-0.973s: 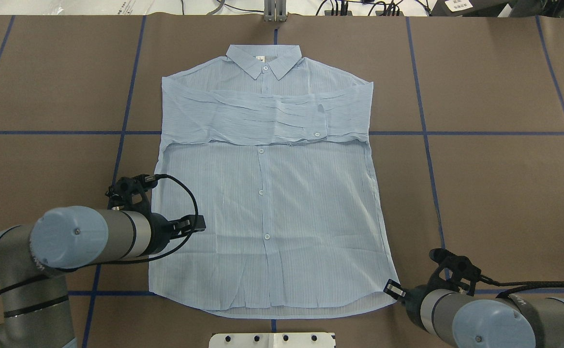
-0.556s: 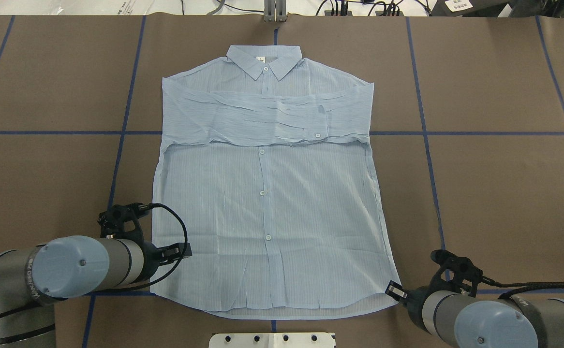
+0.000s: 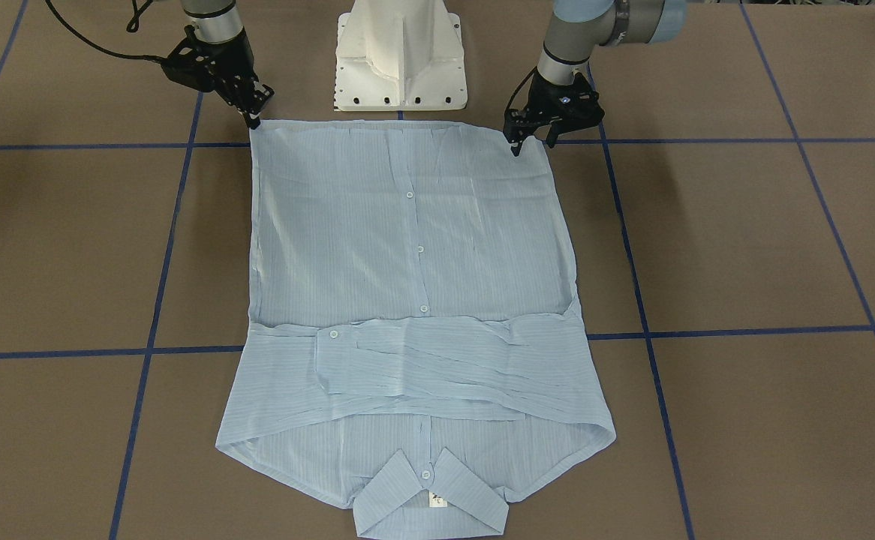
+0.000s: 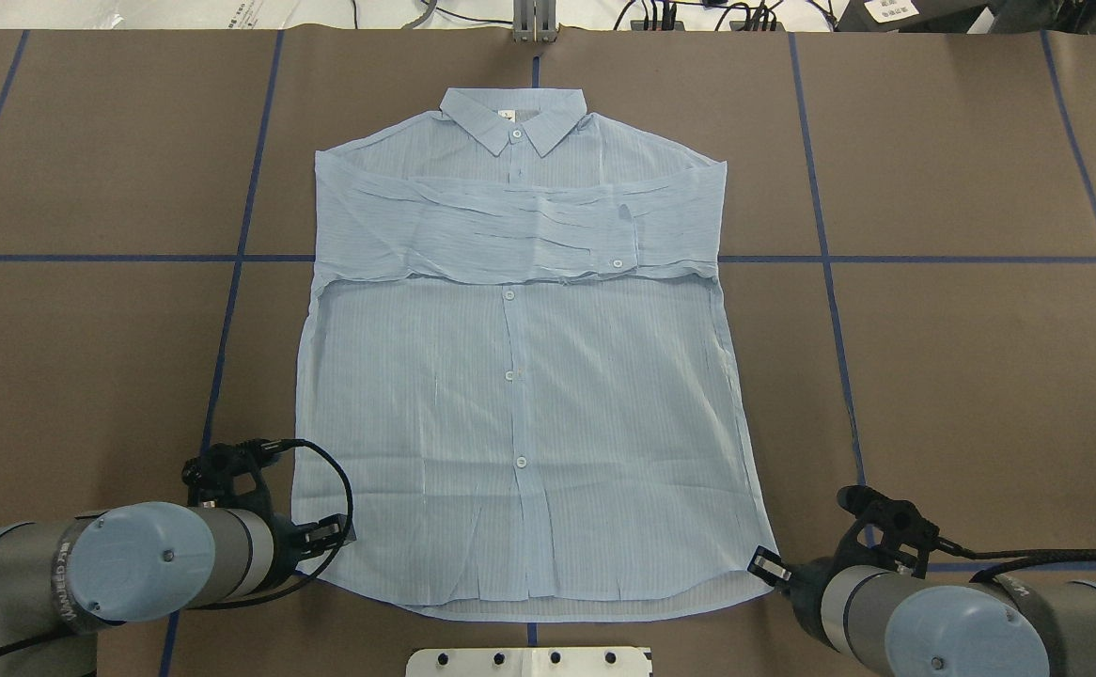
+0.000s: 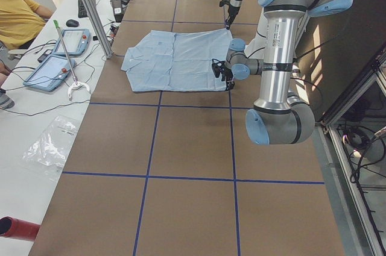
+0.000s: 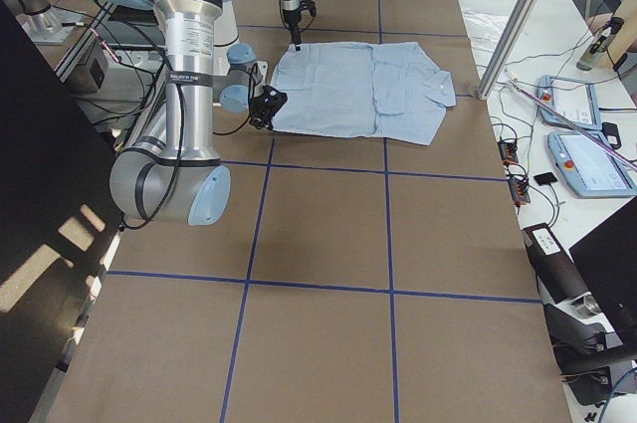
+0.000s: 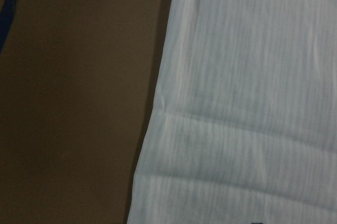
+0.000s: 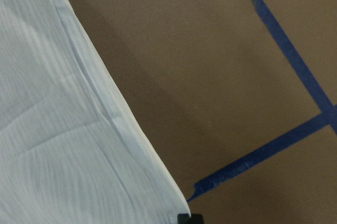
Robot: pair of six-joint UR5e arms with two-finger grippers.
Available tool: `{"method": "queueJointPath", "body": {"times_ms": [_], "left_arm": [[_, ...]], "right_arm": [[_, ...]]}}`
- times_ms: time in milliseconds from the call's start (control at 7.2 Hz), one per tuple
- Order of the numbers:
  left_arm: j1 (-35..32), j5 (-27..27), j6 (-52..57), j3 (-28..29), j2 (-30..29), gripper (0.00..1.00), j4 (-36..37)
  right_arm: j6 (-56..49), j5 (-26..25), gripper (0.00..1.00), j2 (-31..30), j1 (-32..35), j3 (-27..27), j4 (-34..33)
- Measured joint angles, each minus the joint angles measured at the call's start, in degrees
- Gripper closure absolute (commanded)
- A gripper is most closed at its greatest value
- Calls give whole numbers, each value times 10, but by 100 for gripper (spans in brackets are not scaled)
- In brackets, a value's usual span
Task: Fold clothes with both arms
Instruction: 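Lower both grippers and grasp the two hem corners nearest the robot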
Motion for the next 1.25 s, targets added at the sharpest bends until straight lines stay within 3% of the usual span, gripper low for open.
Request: {"method": "queueJointPath", "body": {"times_ms": [417, 695, 834, 973, 1112, 1251], "left_arm": [[3, -1, -4, -2, 4, 36, 2], [3, -2, -5, -3, 5, 41, 9], [3, -2, -5, -3, 5, 51, 12], [3, -2, -5, -6, 5, 70, 16], [3, -2, -6, -9, 5, 98, 21], [3, -3, -6, -12, 6, 100, 24]], "right_arm": [[0, -1, 100, 2, 0, 0, 0], [0, -1, 100, 2, 0, 0, 0], [0, -1, 100, 3, 0, 0, 0], [0, -1, 100, 3, 0, 0, 0], [0, -1, 100, 3, 0, 0, 0], [0, -1, 100, 3, 0, 0, 0]]}}
